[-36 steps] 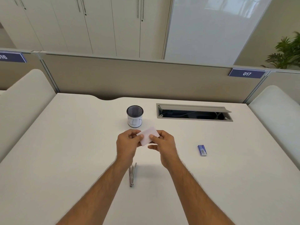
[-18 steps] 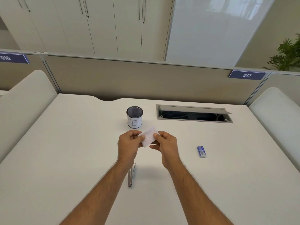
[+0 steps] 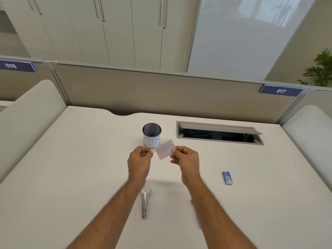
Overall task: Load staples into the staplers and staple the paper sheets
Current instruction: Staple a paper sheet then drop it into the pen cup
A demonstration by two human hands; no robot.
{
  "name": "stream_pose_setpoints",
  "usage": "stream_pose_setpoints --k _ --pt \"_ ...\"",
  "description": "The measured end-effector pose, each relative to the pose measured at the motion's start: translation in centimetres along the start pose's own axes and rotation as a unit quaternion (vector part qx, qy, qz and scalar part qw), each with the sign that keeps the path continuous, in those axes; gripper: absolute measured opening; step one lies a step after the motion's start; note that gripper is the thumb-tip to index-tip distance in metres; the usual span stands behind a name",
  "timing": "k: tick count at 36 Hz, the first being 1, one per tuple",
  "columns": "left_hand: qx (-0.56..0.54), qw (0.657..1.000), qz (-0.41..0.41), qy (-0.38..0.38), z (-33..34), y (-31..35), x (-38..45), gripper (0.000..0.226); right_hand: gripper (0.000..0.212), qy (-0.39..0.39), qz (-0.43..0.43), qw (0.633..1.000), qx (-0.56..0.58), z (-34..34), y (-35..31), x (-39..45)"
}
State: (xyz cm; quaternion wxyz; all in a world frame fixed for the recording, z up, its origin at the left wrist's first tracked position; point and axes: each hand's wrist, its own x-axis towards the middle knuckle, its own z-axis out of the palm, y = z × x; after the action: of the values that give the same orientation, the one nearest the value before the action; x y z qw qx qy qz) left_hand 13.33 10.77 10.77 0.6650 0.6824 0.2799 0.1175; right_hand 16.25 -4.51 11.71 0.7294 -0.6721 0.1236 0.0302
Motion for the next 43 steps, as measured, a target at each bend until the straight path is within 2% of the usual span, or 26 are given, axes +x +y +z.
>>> stream_pose_setpoints --k 4,7,14,16,20,24,29,33,37,43 --pt "0.031 0.999 -0.005 0.023 0.1 0.5 1.2 0.011 0.014 0.008 -0.039 0.999 -0.032 1.4 -0.6 2.1" --pt "0.043 0.999 -0.010 0.027 0.2 0.6 2.2 0.012 0.011 0.005 -0.073 0.996 -0.058 2.5 -1.2 4.0" --pt "0.062 0.998 -0.011 0.030 0.5 0.5 4.4 0.015 0.012 -0.022 -0.141 0.971 -0.191 5.5 -2.1 8.2" --pt "0.065 0.997 -0.015 0.029 0.5 0.3 5.0 0.015 0.014 -0.035 -0.168 0.952 -0.253 6.2 -2.0 9.2" --pt "0.072 0.997 -0.017 0.028 0.5 -0.3 5.9 0.016 0.022 -0.081 -0.224 0.890 -0.388 7.3 -1.7 11.1" --pt "0.080 0.996 -0.026 0.030 0.2 -1.0 7.0 0.017 0.024 -0.093 -0.245 0.852 -0.453 8.2 -0.8 12.7" --pt "0.082 0.996 -0.029 0.027 0.3 -1.8 7.9 0.017 0.022 -0.090 -0.261 0.835 -0.475 9.2 -0.2 14.0" --pt "0.087 0.995 -0.031 0.029 0.4 -2.1 8.3 0.017 0.018 -0.074 -0.300 0.836 -0.454 9.6 -0.5 13.9" --pt "0.093 0.995 -0.034 0.027 0.7 -2.3 8.6 0.017 0.018 -0.076 -0.336 0.817 -0.462 9.6 -0.7 13.2" --pt "0.093 0.995 -0.037 0.022 1.3 -2.2 8.2 0.017 0.019 -0.082 -0.322 0.818 -0.469 9.4 -0.3 13.1"
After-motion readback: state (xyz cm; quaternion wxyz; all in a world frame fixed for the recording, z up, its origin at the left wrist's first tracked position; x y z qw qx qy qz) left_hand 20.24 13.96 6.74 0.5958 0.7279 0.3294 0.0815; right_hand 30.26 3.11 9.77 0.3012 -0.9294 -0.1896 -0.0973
